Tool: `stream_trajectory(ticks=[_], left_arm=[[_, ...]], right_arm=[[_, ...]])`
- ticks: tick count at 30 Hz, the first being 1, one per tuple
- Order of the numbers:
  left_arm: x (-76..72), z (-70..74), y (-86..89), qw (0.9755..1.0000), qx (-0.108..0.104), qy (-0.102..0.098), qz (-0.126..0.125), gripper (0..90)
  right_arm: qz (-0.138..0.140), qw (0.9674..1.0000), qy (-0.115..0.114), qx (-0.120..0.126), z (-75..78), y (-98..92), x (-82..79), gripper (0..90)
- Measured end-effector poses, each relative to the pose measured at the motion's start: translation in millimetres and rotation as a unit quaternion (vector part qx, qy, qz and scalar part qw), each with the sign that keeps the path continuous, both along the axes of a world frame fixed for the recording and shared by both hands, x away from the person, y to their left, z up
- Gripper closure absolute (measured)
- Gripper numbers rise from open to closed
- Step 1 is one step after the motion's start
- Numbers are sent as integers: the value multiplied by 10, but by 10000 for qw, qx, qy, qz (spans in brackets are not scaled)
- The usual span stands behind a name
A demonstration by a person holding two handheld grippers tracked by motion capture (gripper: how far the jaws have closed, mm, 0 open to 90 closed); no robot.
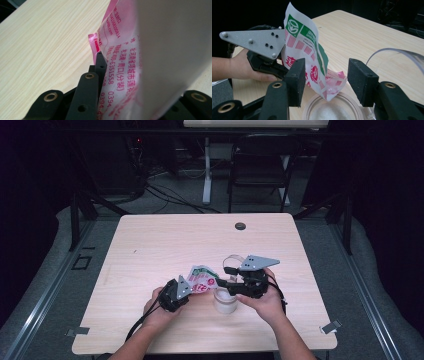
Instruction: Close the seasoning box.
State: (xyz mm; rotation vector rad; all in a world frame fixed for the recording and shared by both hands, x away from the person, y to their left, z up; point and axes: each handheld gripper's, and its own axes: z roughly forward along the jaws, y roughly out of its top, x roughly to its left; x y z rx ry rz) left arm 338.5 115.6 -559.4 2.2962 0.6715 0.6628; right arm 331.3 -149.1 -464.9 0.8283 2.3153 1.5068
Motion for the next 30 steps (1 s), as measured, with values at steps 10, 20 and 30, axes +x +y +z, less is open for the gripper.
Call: stream_trajectory(ticks=[10, 20, 30], left_arm=[[96, 9, 118, 9971, -627, 401, 137, 778], [183, 100, 381, 9891, -1249, 484, 617, 786], [250, 187, 787, 9790, -1359, 255, 1496, 786]], right_arm=[[-80, 10000, 0, 34, 18, -39, 8, 473], [-98, 9997, -210, 38, 57, -51, -13, 473], [-27, 9998, -171, -20, 115, -64, -10, 532]])
